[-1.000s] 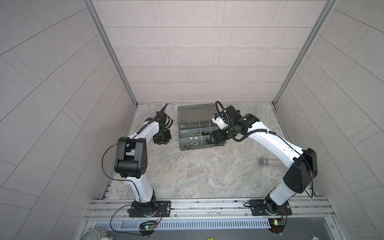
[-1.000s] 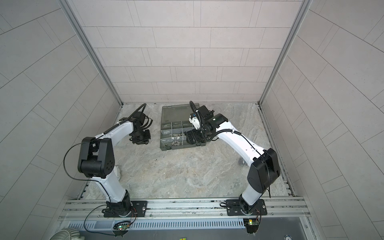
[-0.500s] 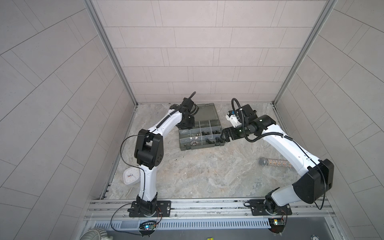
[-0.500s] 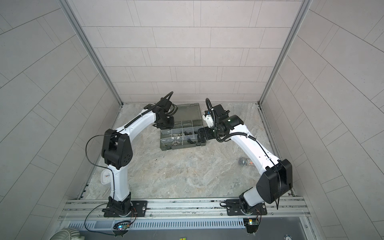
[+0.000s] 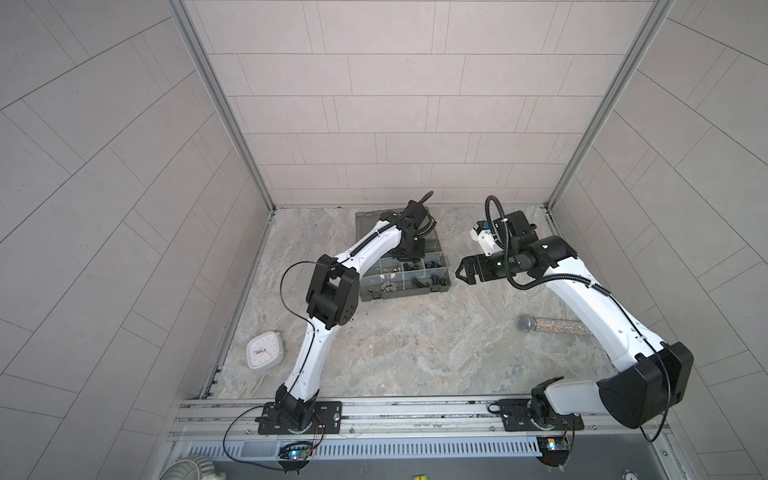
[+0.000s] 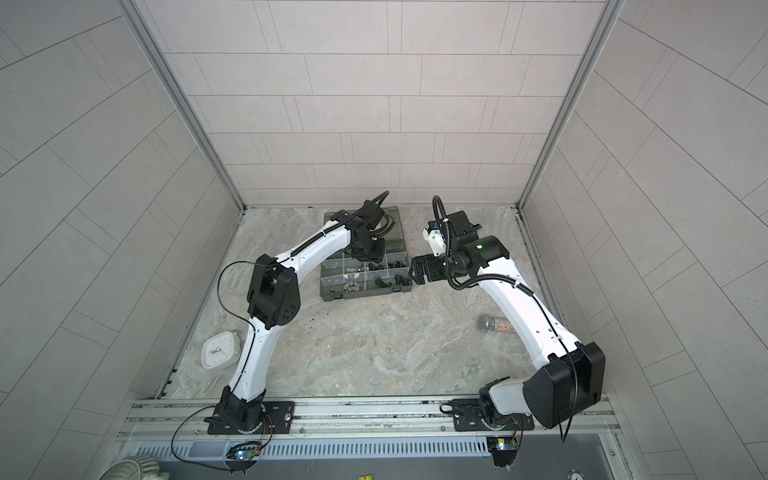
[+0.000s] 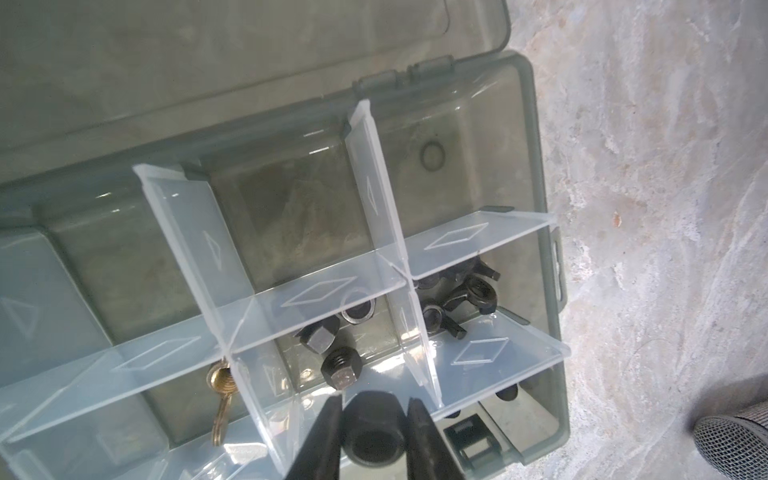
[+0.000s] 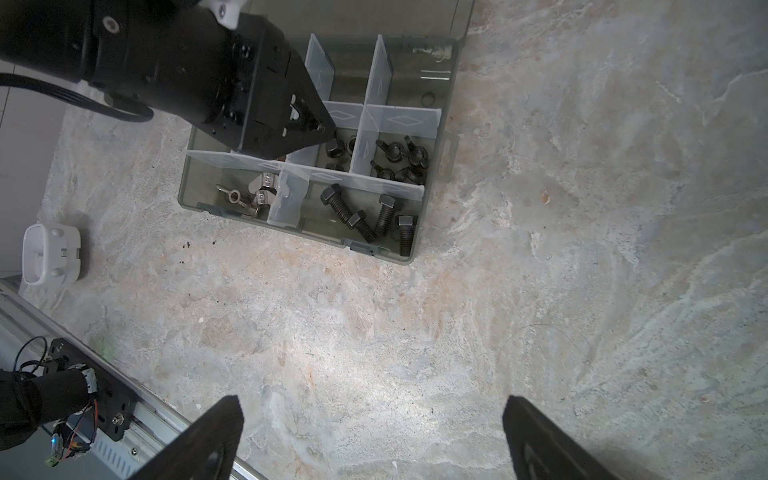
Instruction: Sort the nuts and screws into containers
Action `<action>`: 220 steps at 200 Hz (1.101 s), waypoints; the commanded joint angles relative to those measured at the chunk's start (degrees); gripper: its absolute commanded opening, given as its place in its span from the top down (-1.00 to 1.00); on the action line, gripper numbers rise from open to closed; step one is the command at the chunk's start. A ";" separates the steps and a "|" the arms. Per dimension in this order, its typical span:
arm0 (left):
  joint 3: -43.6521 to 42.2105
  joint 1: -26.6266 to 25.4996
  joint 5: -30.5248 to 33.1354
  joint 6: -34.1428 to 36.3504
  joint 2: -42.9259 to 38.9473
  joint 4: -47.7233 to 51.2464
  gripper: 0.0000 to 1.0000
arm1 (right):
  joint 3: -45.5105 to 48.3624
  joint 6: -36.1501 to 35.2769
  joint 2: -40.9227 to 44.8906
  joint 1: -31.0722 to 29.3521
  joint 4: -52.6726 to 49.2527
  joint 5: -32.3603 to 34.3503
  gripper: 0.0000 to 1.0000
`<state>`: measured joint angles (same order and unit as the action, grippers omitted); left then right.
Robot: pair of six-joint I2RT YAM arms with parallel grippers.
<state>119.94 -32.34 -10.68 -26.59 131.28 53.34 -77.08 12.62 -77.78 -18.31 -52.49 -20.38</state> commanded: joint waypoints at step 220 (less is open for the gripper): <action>-62.91 31.74 14.19 19.82 -55.99 -37.55 -1.00 | 11.68 1.11 6.42 7.59 16.19 23.21 -0.99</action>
<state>62.50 0.93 -1.43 -16.69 75.18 21.32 -70.26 13.37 -74.00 -12.49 -43.16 -7.16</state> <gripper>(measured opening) 0.994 0.993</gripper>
